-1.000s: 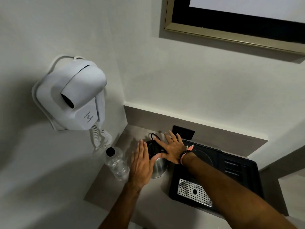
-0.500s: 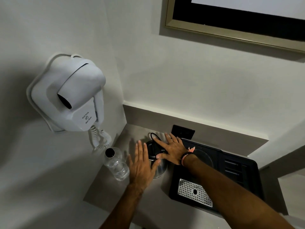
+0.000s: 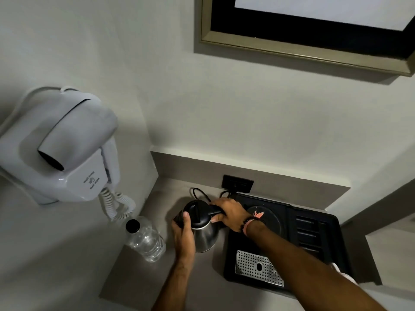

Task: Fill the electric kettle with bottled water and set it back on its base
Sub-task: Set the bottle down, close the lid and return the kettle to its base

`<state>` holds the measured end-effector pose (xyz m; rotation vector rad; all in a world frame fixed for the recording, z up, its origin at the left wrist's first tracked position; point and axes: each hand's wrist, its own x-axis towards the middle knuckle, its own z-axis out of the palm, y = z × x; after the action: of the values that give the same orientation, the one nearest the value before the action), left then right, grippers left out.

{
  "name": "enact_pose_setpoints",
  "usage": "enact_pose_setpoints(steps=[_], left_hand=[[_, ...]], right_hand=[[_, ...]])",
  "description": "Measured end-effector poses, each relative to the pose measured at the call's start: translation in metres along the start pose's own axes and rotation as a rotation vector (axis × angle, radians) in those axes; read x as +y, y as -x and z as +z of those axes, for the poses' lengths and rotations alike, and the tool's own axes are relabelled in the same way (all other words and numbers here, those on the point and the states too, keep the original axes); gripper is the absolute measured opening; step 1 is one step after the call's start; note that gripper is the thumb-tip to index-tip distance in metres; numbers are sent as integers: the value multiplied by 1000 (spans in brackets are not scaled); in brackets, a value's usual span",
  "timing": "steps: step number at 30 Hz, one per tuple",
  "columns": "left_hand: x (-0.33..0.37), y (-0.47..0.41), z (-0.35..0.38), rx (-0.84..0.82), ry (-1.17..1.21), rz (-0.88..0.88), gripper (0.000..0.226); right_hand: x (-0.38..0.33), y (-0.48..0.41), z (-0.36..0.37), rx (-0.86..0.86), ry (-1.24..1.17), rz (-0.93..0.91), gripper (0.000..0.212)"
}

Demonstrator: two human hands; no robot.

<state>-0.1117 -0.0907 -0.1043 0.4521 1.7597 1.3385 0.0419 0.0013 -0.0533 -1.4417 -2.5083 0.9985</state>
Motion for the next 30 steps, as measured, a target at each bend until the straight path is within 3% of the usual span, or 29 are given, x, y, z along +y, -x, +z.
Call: enact_pose_setpoints(steps=[8,14,17,22,30], left_hand=[[18,11,11,-10,37,47,61],[53,23,38,-72,88,213,53],[73,31,64,-158,71,279,62],[71,61,114,-256,-7,169,86],[33,84,156,-379,-69,105,66]], right_hand=[[-1,12,-9,183,-61,-66,39],[3,35,-51,336,-99,-102,39],[17,55,-75,394,-100,-56,43],[52,97,-99,467,-104,57,41],[96,142,-93,486,-115,188,43]])
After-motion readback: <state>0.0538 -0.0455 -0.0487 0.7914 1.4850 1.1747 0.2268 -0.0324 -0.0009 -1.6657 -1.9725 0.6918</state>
